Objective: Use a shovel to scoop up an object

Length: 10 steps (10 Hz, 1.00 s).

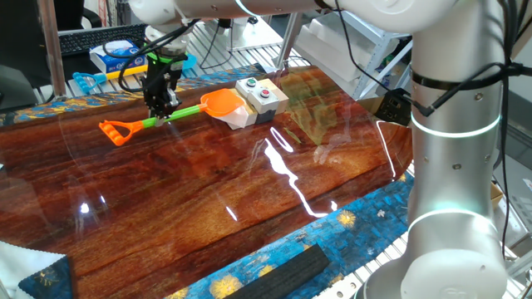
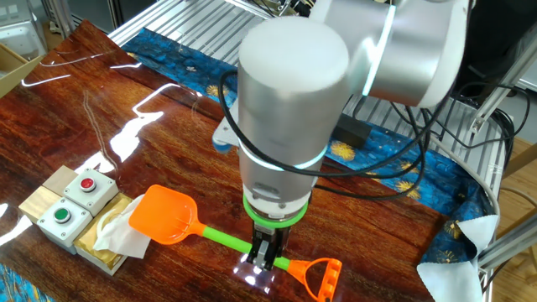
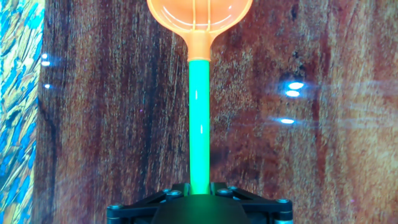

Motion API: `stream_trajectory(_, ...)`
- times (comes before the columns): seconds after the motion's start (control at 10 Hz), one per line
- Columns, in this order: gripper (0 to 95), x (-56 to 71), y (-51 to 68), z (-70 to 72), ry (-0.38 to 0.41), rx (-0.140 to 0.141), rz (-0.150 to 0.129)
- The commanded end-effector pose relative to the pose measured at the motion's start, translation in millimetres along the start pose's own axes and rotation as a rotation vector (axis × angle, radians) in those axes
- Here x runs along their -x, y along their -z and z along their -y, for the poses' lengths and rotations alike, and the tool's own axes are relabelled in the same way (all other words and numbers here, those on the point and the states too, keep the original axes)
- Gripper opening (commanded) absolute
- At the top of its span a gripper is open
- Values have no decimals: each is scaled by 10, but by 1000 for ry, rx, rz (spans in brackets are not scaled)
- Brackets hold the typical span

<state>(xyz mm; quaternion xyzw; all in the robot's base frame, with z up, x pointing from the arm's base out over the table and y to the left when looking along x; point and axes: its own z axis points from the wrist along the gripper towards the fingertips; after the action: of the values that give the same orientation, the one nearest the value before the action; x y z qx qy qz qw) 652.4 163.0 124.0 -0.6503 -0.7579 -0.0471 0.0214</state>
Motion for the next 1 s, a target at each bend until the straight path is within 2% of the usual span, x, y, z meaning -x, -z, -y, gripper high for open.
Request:
stream_trajectory(0.1,0,-7,4,-5,-32,-2,-11)
stream_trajectory(0.2,0,-7,4,-5,-47,-1,-11)
stream_trajectory(0.4,0,-61,0,-155,-103,3,-40)
stream_trajectory(0.5,0,-85,-6,-233,-114,3,-42)
stream_trajectory(0.6,0,-117,-19,-380,-135,4,-41)
stream_trajectory(0.8,0,-136,-48,-534,-159,10,-46)
stream_trajectory(1.0,0,-147,-98,-666,-175,23,-64)
